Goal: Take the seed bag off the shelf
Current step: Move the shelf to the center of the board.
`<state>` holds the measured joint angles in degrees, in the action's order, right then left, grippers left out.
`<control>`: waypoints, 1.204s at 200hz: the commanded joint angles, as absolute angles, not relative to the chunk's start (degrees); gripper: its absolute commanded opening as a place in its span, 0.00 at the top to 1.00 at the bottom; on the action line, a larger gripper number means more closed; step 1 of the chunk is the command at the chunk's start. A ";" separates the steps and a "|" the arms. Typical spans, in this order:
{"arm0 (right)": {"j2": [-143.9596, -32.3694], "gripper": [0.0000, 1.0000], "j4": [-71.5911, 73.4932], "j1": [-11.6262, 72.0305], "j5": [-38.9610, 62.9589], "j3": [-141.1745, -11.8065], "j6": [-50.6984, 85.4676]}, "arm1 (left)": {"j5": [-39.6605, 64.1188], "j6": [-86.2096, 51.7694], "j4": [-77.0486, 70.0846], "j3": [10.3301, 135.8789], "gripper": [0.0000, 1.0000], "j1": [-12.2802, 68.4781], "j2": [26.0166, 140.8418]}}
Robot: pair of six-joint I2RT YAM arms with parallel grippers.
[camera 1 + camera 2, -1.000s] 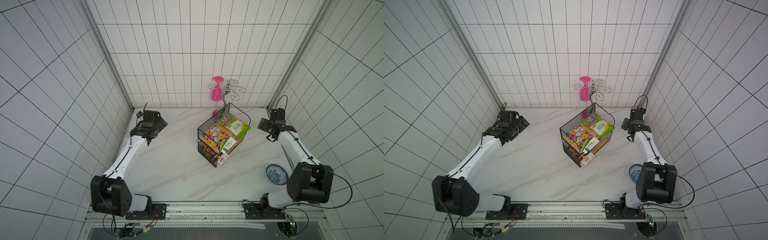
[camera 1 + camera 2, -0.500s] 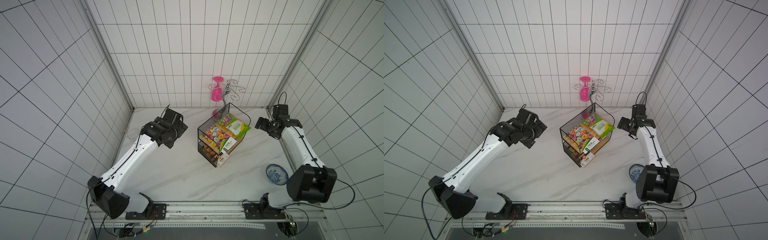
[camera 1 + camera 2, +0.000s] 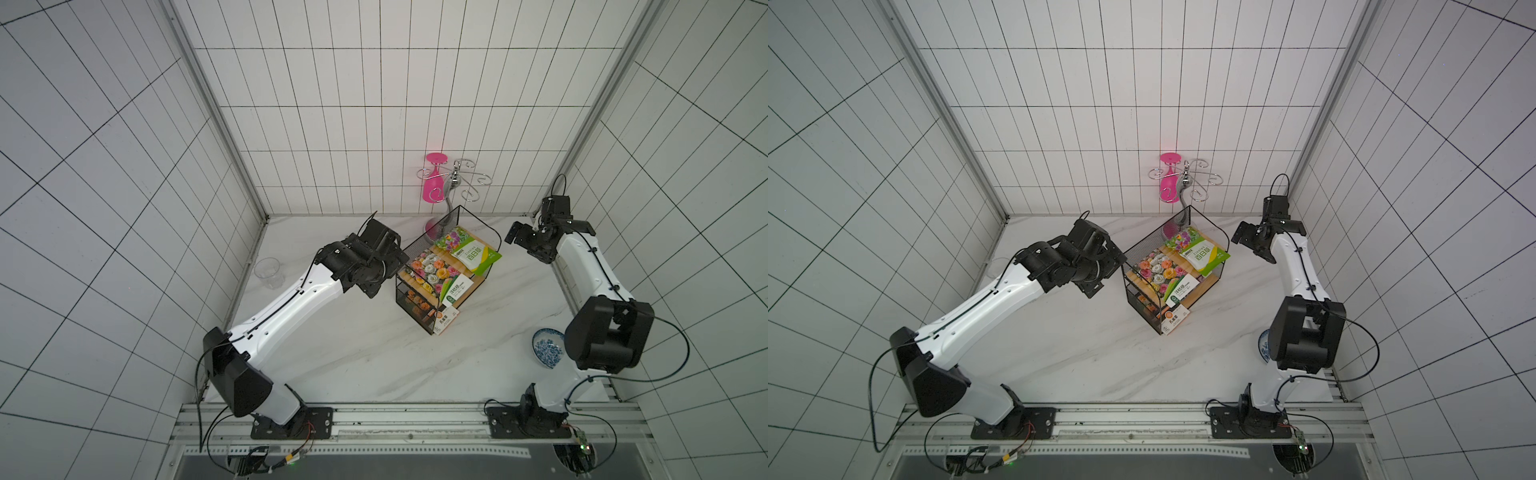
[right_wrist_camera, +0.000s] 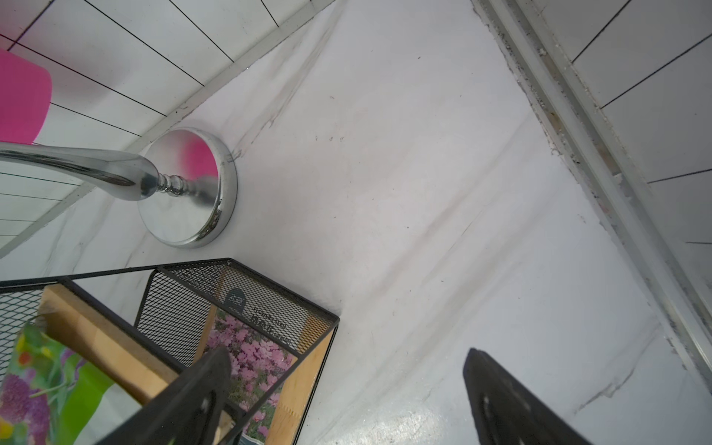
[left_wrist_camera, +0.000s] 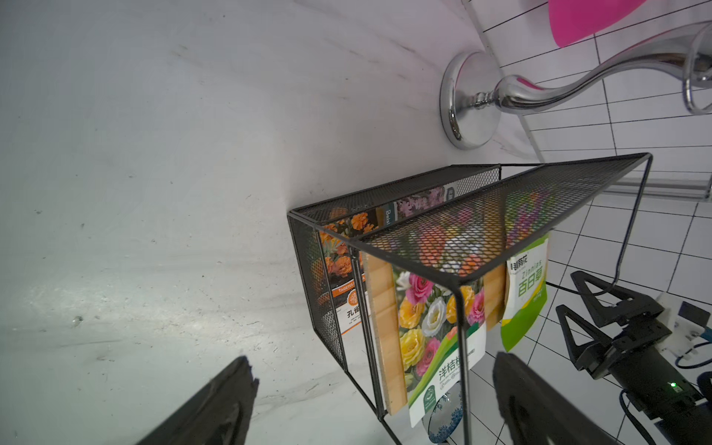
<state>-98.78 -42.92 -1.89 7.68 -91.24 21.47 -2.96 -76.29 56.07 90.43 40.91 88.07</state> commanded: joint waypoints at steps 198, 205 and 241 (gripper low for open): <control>-93.70 0.01 -43.86 6.43 17.13 -85.10 20.13 | 8.48 -48.18 55.50 120.27 0.02 26.84 115.30; -93.50 0.01 -43.91 6.96 17.17 -84.84 20.19 | 9.21 -47.03 56.12 122.47 0.02 26.27 116.84; -92.91 0.01 -44.46 8.83 17.97 -84.94 21.84 | 10.04 -44.85 57.26 126.94 0.02 23.95 120.38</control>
